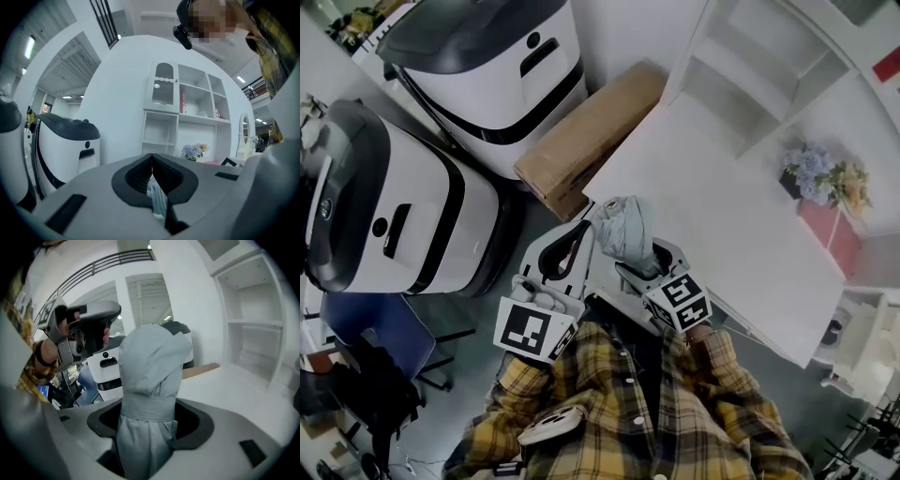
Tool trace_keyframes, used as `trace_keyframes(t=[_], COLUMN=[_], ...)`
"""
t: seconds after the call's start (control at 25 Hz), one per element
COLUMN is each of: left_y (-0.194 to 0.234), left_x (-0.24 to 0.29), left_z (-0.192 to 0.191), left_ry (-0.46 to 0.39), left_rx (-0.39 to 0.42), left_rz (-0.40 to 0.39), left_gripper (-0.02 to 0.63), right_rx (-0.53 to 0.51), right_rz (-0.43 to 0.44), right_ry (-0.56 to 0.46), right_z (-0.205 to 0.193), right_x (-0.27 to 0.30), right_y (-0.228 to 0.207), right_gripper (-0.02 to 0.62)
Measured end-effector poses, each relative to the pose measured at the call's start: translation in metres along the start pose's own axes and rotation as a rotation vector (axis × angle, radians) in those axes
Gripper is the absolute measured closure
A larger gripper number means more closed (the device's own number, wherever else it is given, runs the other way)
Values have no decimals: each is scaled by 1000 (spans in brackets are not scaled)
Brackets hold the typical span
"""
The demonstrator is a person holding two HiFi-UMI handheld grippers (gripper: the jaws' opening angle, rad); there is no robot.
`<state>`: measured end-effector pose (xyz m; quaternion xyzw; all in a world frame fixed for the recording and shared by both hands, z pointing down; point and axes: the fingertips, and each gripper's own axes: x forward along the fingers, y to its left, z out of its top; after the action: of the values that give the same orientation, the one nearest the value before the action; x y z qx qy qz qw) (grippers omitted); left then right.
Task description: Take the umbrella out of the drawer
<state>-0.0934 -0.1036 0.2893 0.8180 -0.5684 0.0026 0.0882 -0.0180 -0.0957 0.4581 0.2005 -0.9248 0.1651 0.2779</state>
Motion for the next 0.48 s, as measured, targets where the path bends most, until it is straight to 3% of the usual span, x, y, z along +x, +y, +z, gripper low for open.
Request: trace_keyframes(t=[0.48], left_y=[-31], left_x=[25], left_z=[20], left_ry=[-25], left_rx=[30], left_rz=[-112], left_gripper=[586], right_rx=[-21], right_rz=[-110], right_ry=[-232], right_z=[76], right_x=[-84], right_y=[-18], right_gripper=[287])
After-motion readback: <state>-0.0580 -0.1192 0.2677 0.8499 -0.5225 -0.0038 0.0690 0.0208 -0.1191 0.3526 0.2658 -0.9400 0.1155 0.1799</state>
